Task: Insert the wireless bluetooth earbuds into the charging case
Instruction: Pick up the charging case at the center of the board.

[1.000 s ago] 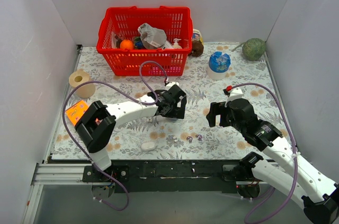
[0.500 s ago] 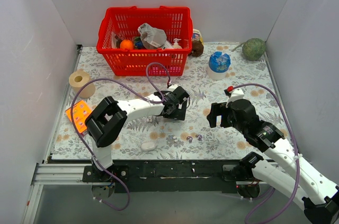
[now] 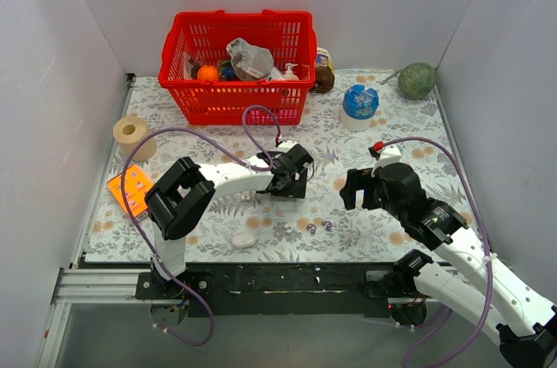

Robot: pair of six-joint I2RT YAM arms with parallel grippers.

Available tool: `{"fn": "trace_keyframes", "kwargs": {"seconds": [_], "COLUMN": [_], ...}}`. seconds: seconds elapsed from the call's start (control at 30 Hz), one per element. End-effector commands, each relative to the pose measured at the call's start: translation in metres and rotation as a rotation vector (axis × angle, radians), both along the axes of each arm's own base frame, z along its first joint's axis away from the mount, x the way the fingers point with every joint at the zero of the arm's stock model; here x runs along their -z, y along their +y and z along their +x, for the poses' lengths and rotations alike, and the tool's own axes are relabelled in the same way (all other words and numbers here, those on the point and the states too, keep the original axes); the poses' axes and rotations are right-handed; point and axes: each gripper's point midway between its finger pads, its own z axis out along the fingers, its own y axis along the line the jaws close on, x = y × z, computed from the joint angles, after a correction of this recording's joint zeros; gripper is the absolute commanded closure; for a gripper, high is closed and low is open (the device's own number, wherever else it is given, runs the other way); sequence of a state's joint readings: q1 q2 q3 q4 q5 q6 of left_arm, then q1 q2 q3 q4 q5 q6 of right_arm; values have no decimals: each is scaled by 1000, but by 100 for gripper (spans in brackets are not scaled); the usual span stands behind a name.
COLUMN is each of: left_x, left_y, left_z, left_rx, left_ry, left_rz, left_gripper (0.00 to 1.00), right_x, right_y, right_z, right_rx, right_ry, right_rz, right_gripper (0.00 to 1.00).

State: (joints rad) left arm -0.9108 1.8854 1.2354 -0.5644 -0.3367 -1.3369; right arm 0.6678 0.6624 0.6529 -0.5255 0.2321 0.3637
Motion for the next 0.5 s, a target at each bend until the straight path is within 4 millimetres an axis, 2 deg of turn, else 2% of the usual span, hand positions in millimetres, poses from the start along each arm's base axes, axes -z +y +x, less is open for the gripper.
{"fn": "trace_keyframes", "kwargs": {"seconds": [0.0, 0.2, 0.37, 0.47], "left_x": [-1, 1, -3, -23], "left_y": [-2, 2, 5, 4], "left_z": [2, 0, 1, 8], "left_rx": [-16, -14, -4, 10], "left_ry": [-21, -23, -46, -114], "left_rz": [3, 10, 11, -26], "left_gripper": [15, 32, 55, 67], "right_x": [-9, -8, -9, -15], "right_y": [2, 2, 2, 4], "right_z": [3, 2, 1, 1], "right_rx": [5, 4, 1, -4], "right_ry": [-25, -22, -23, -29], "right_rz": [27, 28, 32, 40], "right_gripper": [2, 2, 2, 2]}}
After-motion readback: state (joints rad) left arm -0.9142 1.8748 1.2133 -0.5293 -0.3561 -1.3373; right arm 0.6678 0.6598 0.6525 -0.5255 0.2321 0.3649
